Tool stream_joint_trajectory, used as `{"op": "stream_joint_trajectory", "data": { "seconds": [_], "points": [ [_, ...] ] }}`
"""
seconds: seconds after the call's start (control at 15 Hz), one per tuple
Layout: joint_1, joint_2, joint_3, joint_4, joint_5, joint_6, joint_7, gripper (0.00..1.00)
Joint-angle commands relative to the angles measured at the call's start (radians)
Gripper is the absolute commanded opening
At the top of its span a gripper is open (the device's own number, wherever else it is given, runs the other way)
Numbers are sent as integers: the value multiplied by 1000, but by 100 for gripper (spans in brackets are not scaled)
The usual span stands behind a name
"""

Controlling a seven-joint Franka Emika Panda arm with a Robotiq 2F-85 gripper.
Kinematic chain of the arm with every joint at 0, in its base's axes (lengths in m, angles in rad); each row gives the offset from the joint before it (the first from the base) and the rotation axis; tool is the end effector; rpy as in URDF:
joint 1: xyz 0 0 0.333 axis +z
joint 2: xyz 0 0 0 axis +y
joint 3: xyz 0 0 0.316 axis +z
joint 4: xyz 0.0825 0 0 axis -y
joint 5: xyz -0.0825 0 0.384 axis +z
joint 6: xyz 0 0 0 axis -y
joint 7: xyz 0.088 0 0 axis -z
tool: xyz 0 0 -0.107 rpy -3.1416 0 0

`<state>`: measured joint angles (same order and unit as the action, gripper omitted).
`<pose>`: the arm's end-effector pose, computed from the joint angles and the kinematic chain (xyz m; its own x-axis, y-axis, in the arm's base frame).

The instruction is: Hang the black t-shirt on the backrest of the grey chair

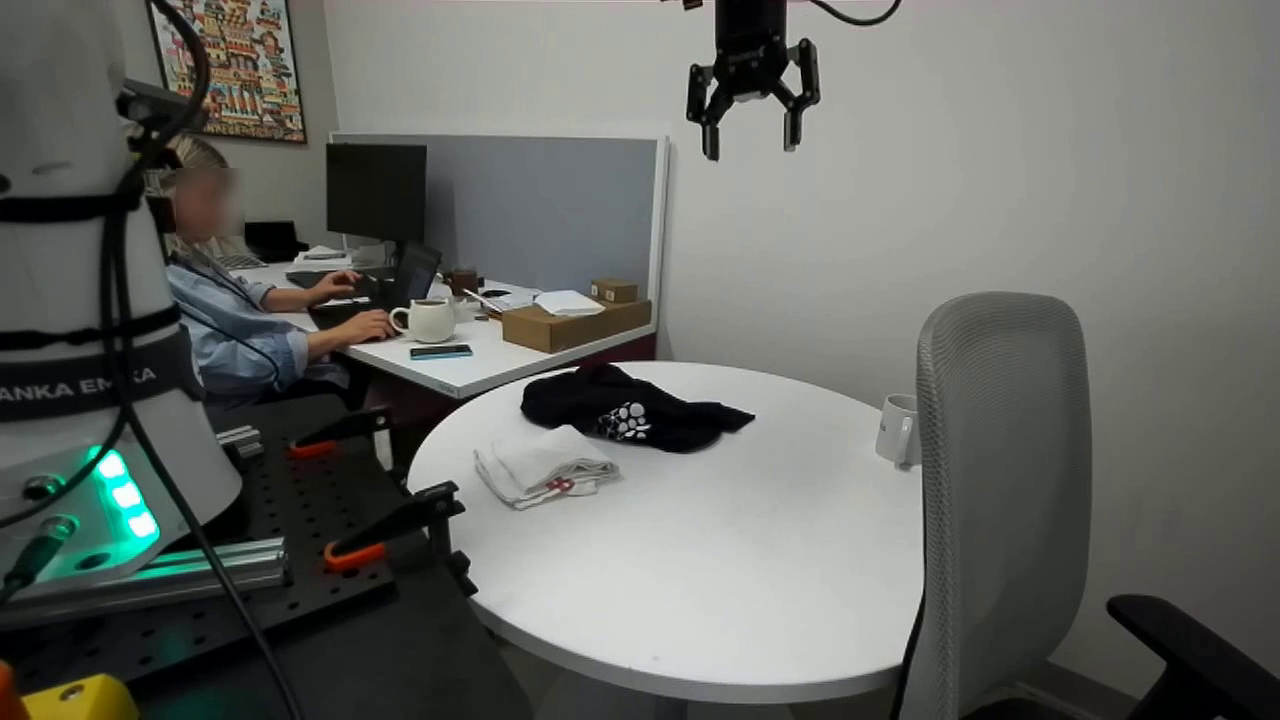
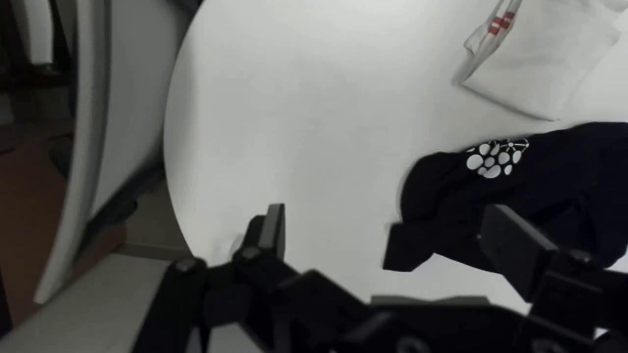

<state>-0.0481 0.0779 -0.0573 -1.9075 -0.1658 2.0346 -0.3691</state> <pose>0.5808 -0.0701 0.4607 0.9448 0.3272 -0.0156 0.3254 -0.9318 0.1606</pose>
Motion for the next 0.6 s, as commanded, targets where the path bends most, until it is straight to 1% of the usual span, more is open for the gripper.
{"op": "stream_joint_trajectory", "data": {
  "seconds": [0.0,0.07,0.27,0.47,0.53],
  "points": [
    [28,192,61,153,50,21,-124,100],
    [31,231,81,179,51,23,-157,100],
    [69,357,123,229,-22,33,-157,100],
    [100,474,135,301,-95,30,-156,100],
    [114,523,127,339,-129,36,-135,100]
  ]
}}
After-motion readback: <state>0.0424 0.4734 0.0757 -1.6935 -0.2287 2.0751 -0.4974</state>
